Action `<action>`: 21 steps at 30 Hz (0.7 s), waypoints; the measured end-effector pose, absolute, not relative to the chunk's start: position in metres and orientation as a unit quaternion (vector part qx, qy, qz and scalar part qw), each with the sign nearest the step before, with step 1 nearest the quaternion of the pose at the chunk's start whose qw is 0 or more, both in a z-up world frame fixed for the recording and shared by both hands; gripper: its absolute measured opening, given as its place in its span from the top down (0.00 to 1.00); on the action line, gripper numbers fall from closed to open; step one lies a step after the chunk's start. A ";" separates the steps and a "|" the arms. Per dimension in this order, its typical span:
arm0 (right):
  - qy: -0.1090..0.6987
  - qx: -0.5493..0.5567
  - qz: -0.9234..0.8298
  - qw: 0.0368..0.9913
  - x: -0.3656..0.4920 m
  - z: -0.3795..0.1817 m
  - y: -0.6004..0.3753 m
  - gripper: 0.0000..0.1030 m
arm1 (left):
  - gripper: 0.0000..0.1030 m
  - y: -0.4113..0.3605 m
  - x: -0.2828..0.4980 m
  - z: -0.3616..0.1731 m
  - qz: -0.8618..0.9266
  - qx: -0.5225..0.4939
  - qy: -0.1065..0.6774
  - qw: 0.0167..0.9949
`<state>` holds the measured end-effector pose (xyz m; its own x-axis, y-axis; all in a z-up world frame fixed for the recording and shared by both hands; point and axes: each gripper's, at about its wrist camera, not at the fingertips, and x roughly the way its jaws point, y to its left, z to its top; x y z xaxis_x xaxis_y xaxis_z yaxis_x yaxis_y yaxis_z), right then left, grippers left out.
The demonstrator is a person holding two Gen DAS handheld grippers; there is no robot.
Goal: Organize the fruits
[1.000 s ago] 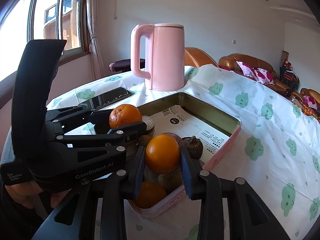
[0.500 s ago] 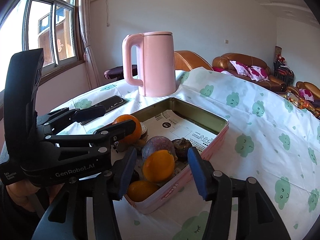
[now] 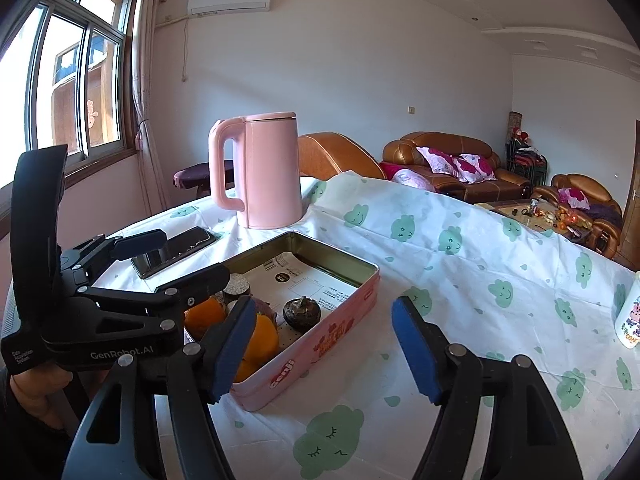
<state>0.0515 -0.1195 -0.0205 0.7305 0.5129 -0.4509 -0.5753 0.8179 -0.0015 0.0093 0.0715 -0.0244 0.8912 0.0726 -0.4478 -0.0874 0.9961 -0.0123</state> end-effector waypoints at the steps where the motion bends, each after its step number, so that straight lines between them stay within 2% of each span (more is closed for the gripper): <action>1: 0.221 -0.067 0.291 0.928 0.052 -0.020 -0.122 0.31 | 0.06 0.071 0.009 -0.023 0.041 -0.016 0.229 0.973; 6: 0.217 -0.058 0.280 0.933 0.049 -0.017 -0.134 0.27 | 0.03 0.066 0.007 -0.020 0.038 -0.014 0.225 0.973; 21: 0.213 -0.038 0.265 0.940 0.047 -0.017 -0.155 0.25 | 0.03 0.051 0.005 -0.019 0.031 0.003 0.224 0.974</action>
<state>0.0466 -0.1546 -0.0175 0.7697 0.4812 -0.4195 -0.5133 0.8572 0.0413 0.0054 0.0510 -0.0188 0.8979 0.0609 -0.4360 -0.0586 0.9981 0.0186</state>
